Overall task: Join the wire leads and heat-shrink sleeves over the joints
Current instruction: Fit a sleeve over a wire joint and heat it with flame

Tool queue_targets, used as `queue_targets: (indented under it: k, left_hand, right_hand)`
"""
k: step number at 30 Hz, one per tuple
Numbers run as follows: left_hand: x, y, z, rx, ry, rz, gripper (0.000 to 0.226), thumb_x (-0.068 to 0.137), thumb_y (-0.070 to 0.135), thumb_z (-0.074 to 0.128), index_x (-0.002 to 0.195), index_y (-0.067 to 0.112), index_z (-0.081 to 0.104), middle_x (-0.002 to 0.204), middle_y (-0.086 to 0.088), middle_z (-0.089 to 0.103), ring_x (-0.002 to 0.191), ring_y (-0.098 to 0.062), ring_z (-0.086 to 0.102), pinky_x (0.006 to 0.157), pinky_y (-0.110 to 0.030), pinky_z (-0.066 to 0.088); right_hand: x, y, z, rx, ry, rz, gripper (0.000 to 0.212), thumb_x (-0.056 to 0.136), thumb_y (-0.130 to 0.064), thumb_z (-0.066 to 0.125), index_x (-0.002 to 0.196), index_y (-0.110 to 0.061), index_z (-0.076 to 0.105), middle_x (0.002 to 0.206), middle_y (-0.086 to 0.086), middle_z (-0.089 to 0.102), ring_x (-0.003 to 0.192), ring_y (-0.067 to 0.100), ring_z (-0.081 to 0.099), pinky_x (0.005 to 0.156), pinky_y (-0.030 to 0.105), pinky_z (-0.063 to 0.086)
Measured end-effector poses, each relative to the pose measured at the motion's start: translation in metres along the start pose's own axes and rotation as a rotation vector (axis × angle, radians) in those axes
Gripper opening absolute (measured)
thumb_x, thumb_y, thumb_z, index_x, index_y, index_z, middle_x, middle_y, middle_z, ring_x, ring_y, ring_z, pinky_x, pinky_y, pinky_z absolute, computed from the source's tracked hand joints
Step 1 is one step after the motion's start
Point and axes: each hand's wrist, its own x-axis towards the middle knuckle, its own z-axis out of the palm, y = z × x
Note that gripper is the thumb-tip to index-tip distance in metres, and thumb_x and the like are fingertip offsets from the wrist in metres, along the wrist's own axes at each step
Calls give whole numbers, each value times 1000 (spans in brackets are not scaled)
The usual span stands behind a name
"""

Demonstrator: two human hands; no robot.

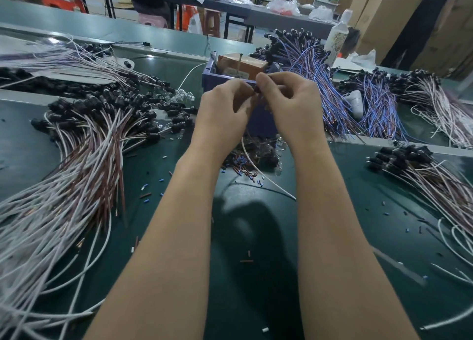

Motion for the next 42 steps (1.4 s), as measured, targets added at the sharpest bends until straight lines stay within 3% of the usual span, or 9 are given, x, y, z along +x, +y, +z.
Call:
queue_targets:
  k: [4, 9, 14, 18, 22, 27, 30, 33, 42]
  left_hand:
    - [-1, 1, -3, -4, 22, 12, 13, 90, 12, 59, 95, 11, 71, 73, 12, 63, 68, 2, 60, 64, -7, 45]
    - [-3, 1, -2, -4, -3, -6, 14, 91, 17, 58, 89, 10, 71, 75, 3, 69, 70, -11, 64, 65, -19, 49]
    - [-3, -3, 2, 56, -39, -22, 12, 91, 19, 58, 84, 12, 65, 63, 12, 57, 58, -8, 53, 57, -19, 41]
    - [-4, -3, 5, 62, -30, -57, 12, 90, 14, 57, 93, 10, 68, 72, 5, 62, 71, -16, 60, 67, -23, 45]
    - [-5, -3, 5, -49, -40, -86, 17, 88, 9, 60, 104, 10, 65, 89, 2, 69, 83, -10, 65, 81, -23, 52]
    - [-5, -6, 6, -132, 10, -63, 12, 88, 12, 63, 93, 21, 56, 79, 12, 65, 73, 0, 64, 72, -19, 52]
    - [-4, -7, 5, -155, 57, -44, 13, 86, 10, 65, 89, 17, 55, 78, 14, 63, 74, 3, 65, 74, -23, 55]
    - [-4, -8, 4, -190, 74, -46, 13, 84, 6, 66, 90, 14, 56, 84, 6, 67, 81, -1, 68, 82, -28, 56]
    - [-4, -10, 2, -250, 46, -57, 13, 85, 4, 64, 90, 11, 54, 83, 3, 65, 84, -11, 68, 88, -34, 55]
  right_hand:
    - [-1, 0, 1, 4, -79, 20, 21, 88, -31, 66, 94, -12, 70, 69, 5, 59, 65, 13, 50, 65, 28, 40]
    - [-2, 2, 0, -6, -60, -2, 18, 87, -32, 67, 88, -15, 71, 76, 17, 66, 66, 15, 50, 66, 32, 42]
    - [-3, 2, -1, -3, -36, 14, 15, 86, -32, 67, 82, -18, 70, 65, 4, 55, 59, 10, 43, 59, 25, 34]
    - [-2, 3, -1, -126, -79, 11, 27, 86, -32, 67, 63, -25, 56, 50, -11, 39, 42, 0, 38, 46, 12, 28]
    - [-3, -2, -2, -181, -143, 8, 25, 91, -41, 58, 84, -20, 71, 62, -12, 56, 60, 0, 49, 57, 11, 35]
    - [-4, -3, -2, -182, -187, 42, 39, 98, -38, 47, 64, -25, 61, 57, -13, 54, 59, 4, 50, 61, 19, 40]
    - [-2, -2, -6, -52, -107, 73, 25, 99, -24, 46, 94, -16, 70, 68, -6, 60, 69, 12, 57, 76, 35, 50]
    - [-1, -3, -10, 96, -76, 53, 17, 95, -7, 52, 106, -10, 65, 76, 0, 66, 66, 8, 61, 78, 30, 56]
    - [-1, -9, -12, 143, -113, -80, 10, 84, -7, 69, 85, -17, 68, 85, 2, 71, 75, 6, 64, 77, 24, 54]
